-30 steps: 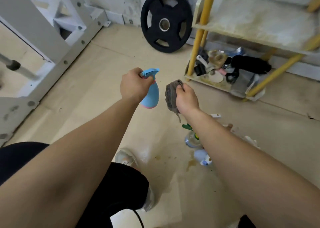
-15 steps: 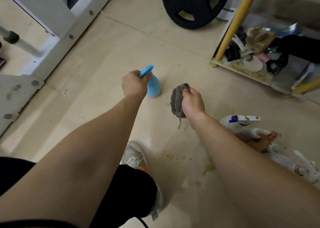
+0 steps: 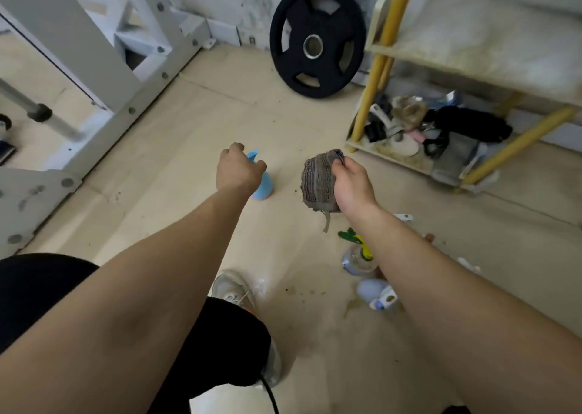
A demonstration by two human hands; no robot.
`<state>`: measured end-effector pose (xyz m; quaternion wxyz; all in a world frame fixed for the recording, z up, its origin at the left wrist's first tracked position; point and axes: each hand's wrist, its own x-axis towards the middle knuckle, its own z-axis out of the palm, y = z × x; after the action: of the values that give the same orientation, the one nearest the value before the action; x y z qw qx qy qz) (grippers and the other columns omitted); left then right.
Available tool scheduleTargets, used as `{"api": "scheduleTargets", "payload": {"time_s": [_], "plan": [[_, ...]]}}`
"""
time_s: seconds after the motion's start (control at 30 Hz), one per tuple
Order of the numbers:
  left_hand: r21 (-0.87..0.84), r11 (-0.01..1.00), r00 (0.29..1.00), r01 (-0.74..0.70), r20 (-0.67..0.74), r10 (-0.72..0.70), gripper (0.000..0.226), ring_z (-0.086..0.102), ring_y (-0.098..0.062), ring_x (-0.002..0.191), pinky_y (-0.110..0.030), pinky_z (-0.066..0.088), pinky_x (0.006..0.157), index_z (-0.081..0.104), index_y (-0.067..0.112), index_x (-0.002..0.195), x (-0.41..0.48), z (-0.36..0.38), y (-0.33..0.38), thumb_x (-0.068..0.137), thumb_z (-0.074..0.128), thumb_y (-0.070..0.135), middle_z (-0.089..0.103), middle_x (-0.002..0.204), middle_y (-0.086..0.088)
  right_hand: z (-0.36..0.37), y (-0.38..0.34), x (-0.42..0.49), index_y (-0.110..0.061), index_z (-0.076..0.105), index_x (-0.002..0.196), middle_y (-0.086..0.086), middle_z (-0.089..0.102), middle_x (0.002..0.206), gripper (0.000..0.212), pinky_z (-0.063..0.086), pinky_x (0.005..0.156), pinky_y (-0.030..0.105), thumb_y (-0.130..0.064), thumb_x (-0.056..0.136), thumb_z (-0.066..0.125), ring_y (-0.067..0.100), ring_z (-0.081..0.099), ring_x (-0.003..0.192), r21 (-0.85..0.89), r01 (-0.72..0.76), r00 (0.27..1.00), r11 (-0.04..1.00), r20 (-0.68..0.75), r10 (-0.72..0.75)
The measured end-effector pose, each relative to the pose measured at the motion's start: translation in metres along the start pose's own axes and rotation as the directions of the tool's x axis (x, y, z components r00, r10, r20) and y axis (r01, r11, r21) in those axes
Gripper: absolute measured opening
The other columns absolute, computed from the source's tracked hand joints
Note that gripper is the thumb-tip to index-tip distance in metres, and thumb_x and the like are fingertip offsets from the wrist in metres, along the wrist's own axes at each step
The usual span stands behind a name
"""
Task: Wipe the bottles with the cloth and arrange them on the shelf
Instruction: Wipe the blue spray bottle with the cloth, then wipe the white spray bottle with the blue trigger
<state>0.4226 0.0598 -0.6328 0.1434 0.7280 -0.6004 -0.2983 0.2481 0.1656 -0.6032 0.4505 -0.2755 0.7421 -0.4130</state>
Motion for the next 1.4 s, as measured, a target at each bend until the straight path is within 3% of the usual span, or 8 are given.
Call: {"api": "scheduleTargets", "payload": {"time_s": [0.1,0.27,0.5,0.7,0.87,1.03,1.23,1.4], "plan": [[0.029,0.995,0.994,-0.093,0.063,0.091,0.056,0.054,-0.026,0.124,-0.03,0.041,0.089,0.049,0.012,0.143,-0.029,-0.008,0.031,0.091,0.063,0.028,0.052,0.143,-0.009,-0.041,-0.021,-0.026,-0.01,0.063,0.103,0.011,0.071,0.104,0.045,0.052,0.098,0.049,-0.047,0.088,0.042,0.035,0.064,0.105,-0.015,0.075,0.997,0.997,-0.034,-0.075],[0.071,0.965,0.942,-0.253,0.246,0.229,0.048,0.059,-0.023,0.11,-0.027,0.042,0.085,0.057,0.016,0.138,-0.081,0.002,0.075,0.092,0.063,0.028,0.062,0.133,-0.006,-0.123,-0.031,-0.061,-0.009,0.062,0.127,0.017,0.061,0.136,0.042,0.047,0.107,0.046,-0.039,0.102,0.045,0.034,0.059,0.122,0.053,0.147,0.975,0.988,-0.174,-0.136],[0.136,0.861,0.784,-0.49,0.5,0.367,0.042,0.059,-0.024,0.12,-0.03,0.047,0.099,0.065,0.018,0.128,-0.126,0.063,0.119,0.089,0.072,0.033,0.065,0.13,-0.005,-0.216,0.009,-0.073,-0.035,0.069,0.089,0.005,0.073,0.104,0.034,0.055,0.094,0.058,-0.056,0.081,0.042,0.032,0.069,0.101,0.09,0.105,0.925,0.99,-0.374,-0.064],[0.277,0.752,0.699,-0.598,0.64,0.32,0.06,0.057,-0.025,0.12,-0.035,0.05,0.097,0.058,0.018,0.135,-0.118,0.131,0.13,0.081,0.082,0.032,0.061,0.133,-0.005,-0.249,0.063,-0.053,-0.032,0.066,0.089,0.01,0.073,0.096,0.037,0.056,0.086,0.062,-0.059,0.077,0.043,0.039,0.069,0.094,0.075,0.036,0.892,0.997,-0.451,0.001],[0.386,0.67,0.68,-0.634,0.69,0.246,0.062,0.057,-0.025,0.113,-0.037,0.051,0.09,0.055,0.02,0.135,-0.104,0.164,0.125,0.079,0.082,0.03,0.06,0.13,-0.003,-0.253,0.085,-0.039,-0.018,0.064,0.092,0.005,0.068,0.091,0.035,0.056,0.089,0.06,-0.044,0.091,0.042,0.038,0.067,0.098,0.058,-0.02,0.881,0.998,-0.472,0.046],[0.344,0.688,0.673,-0.639,0.683,0.285,0.043,0.056,-0.022,0.092,-0.034,0.049,0.077,0.067,0.022,0.125,-0.091,0.18,0.111,0.085,0.079,0.033,0.062,0.102,-0.002,-0.251,0.102,-0.021,-0.01,0.065,0.102,-0.001,0.062,0.087,0.029,0.051,0.095,0.047,-0.028,0.105,0.042,0.036,0.063,0.101,0.074,-0.032,0.883,0.997,-0.466,0.063],[0.247,0.718,0.681,-0.651,0.606,0.41,0.015,0.061,-0.027,0.086,-0.032,0.042,0.067,0.076,0.02,0.104,-0.085,0.174,0.101,0.092,0.071,0.026,0.066,0.087,-0.004,-0.248,0.095,-0.019,-0.009,0.063,0.104,0.019,0.07,0.106,0.046,0.055,0.09,0.062,-0.045,0.088,0.041,0.042,0.065,0.104,0.079,-0.015,0.902,0.997,-0.43,0.048],[0.192,0.731,0.675,-0.655,0.584,0.452,0.014,0.056,-0.026,0.082,-0.033,0.042,0.067,0.076,0.016,0.102,-0.088,0.144,0.114,0.092,0.072,0.025,0.068,0.087,-0.008,-0.246,0.073,-0.027,-0.008,0.062,0.104,0.022,0.069,0.098,0.054,0.053,0.092,0.063,-0.053,0.082,0.043,0.041,0.066,0.095,0.085,0.046,0.904,0.995,-0.428,-0.005]]}}
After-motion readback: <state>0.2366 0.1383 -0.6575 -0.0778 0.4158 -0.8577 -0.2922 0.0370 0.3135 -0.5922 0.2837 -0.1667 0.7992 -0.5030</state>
